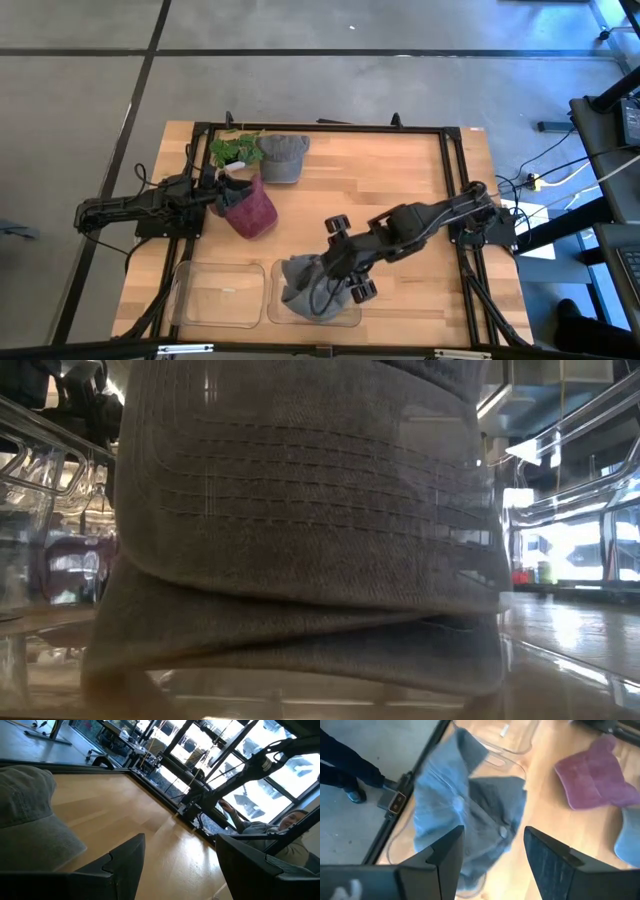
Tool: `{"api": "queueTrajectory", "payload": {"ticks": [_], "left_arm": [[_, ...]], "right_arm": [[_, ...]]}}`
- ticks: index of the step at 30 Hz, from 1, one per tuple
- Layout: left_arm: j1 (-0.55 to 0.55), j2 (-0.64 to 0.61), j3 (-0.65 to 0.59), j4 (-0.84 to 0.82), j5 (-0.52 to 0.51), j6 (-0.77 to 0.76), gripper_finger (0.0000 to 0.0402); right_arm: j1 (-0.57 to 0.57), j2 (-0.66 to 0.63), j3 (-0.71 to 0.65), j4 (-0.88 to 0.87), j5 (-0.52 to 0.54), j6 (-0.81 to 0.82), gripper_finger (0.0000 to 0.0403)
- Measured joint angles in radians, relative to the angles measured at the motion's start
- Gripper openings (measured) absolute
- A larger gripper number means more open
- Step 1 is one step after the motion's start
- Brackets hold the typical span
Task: Pick & Place hat
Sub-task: Put the grey cap into the right transparent bin
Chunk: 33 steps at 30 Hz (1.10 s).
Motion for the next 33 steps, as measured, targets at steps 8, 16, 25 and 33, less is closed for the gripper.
{"api": "queueTrajectory", "payload": {"ticks": [8,16,25,33], "left_arm": [[0.000,0.000,0.000,0.000,-0.001,0.001,0.0235],[0.000,0.000,0.000,0.000,-0.001,0.012,0.0235],[0.000,0.016,0.000,0.001,-0.005,0.126,0.0235],[0.000,0.168,0.043,0.011,-0.075,0.298,0.0235]], "right_arm": [[-0.055,-0.079,-0.172,0.109,-0.018,-0.029,0.0206],[-0.172,-0.313,-0.569,0.492,-0.025,-0.039,0.0207],[-0.308,-0.592,-1.138,1.082,-0.019,0.086,0.0207],[-0.377,-0.700,-1.465,1.468,0.034,0.248,0.0207]]}}
